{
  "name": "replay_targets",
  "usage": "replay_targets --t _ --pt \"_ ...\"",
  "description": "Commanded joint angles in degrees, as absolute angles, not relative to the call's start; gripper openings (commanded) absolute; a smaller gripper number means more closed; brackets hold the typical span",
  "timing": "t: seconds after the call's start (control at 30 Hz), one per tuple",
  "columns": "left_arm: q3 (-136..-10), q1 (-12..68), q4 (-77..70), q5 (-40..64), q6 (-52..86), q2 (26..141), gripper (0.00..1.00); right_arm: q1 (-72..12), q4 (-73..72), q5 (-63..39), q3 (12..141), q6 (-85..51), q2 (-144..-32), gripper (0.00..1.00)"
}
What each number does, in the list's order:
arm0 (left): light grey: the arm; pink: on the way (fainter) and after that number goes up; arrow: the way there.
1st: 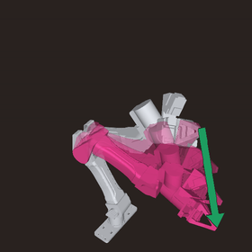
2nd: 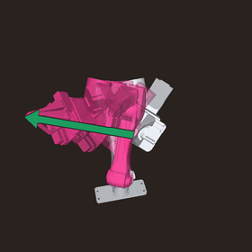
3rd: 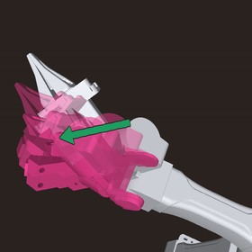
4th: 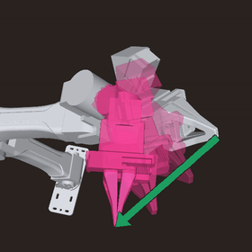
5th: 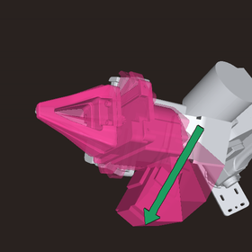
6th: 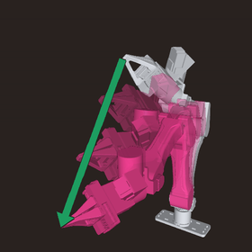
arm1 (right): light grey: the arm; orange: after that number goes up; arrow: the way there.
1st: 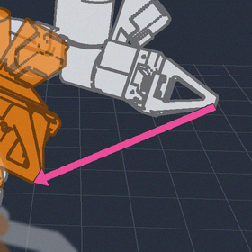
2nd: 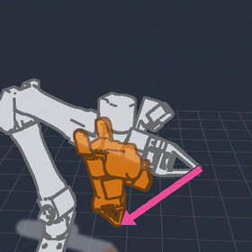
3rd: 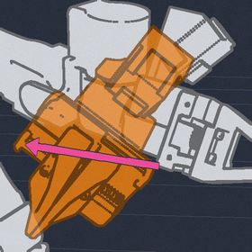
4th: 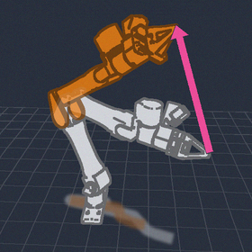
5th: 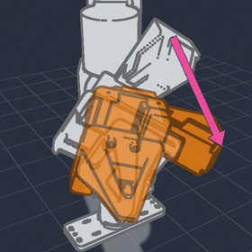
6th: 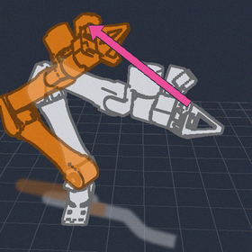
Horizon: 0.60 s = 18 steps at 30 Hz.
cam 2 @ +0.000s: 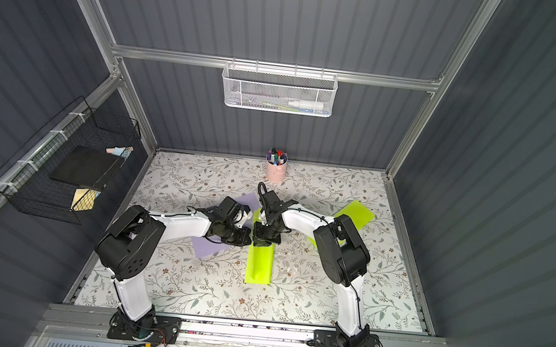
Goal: Fold the rectangular paper in half along the long edge
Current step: Fold the paper at the center of the board.
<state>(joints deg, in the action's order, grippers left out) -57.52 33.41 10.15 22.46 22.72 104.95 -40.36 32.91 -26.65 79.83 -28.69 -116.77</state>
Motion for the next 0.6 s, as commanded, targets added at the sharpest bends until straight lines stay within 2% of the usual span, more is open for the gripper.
replay_targets --t 0.0,0.57 --pt "-55.37 33.74 14.4 20.74 23.02 106.33 0.0 -40.75 34.25 -26.76 80.95 -28.0 -118.39 0.0" --pt "-55.52 33.73 14.59 20.73 23.0 106.37 0.0 -40.93 33.73 -26.17 80.61 -28.42 -119.29 0.0"
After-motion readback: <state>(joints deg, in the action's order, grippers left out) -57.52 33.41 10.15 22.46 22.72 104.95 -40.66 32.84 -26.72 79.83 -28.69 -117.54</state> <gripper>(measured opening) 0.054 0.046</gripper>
